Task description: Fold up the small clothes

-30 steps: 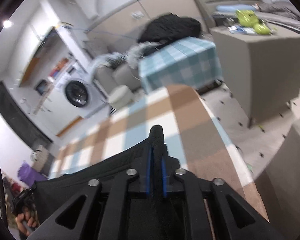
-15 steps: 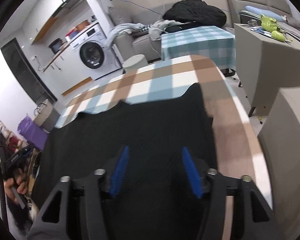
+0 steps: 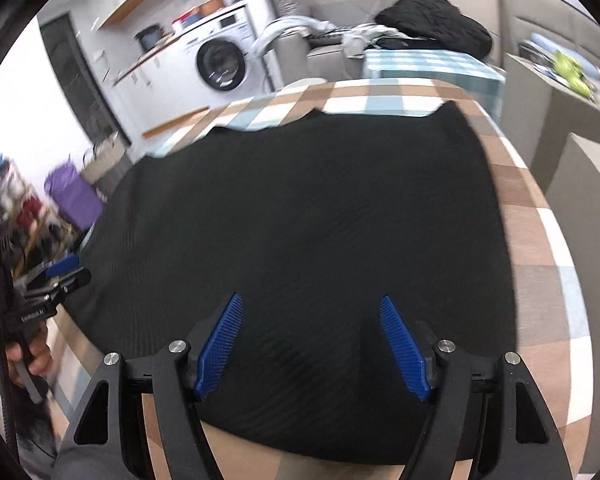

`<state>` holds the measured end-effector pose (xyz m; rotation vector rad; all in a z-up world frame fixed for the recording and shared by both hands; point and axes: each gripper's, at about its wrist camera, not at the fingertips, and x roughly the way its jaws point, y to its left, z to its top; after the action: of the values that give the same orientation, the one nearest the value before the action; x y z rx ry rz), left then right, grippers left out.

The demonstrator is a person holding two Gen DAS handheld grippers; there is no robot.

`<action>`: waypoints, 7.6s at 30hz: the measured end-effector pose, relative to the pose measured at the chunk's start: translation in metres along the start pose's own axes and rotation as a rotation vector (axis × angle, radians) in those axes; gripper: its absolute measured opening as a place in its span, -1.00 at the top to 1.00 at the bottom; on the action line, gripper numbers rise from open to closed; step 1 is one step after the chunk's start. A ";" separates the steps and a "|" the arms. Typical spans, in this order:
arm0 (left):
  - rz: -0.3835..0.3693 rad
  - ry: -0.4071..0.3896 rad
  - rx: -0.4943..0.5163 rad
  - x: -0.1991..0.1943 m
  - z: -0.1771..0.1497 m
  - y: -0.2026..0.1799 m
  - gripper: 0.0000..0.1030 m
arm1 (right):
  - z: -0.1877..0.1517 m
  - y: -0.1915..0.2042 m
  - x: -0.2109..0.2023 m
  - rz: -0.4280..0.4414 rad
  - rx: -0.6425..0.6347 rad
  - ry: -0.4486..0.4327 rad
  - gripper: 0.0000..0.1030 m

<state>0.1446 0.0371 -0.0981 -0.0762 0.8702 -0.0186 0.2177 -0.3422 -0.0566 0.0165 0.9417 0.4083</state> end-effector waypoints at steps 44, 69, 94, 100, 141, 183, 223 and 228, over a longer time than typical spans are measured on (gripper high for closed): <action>-0.132 0.057 0.225 0.001 -0.027 -0.078 -0.55 | -0.045 0.096 0.016 0.049 -0.316 0.060 0.42; -0.148 0.056 0.179 -0.003 -0.034 -0.078 -0.55 | -0.050 -0.072 -0.042 -0.115 0.279 -0.074 0.19; -0.033 -0.040 -0.504 -0.053 -0.072 0.088 -0.55 | -0.030 -0.024 -0.067 -0.044 0.128 -0.191 0.07; 0.016 -0.072 -0.572 -0.029 -0.050 0.106 0.05 | -0.032 -0.004 -0.053 -0.033 0.098 -0.178 0.07; -0.441 -0.042 0.104 -0.039 0.000 -0.147 0.15 | -0.028 -0.020 -0.050 0.050 0.190 -0.125 0.00; -0.251 0.002 0.032 -0.022 -0.008 -0.036 -0.34 | 0.043 0.033 0.062 0.236 0.220 0.085 0.28; -0.299 0.073 0.171 -0.026 -0.029 -0.048 -0.34 | -0.035 0.041 0.003 0.285 0.103 0.063 0.45; -0.292 0.093 0.174 -0.029 -0.036 -0.042 -0.34 | -0.046 0.048 0.002 0.272 0.066 0.048 0.33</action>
<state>0.0990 -0.0054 -0.0965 -0.0385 0.9406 -0.3728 0.1669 -0.3046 -0.0763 0.1975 1.0034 0.6303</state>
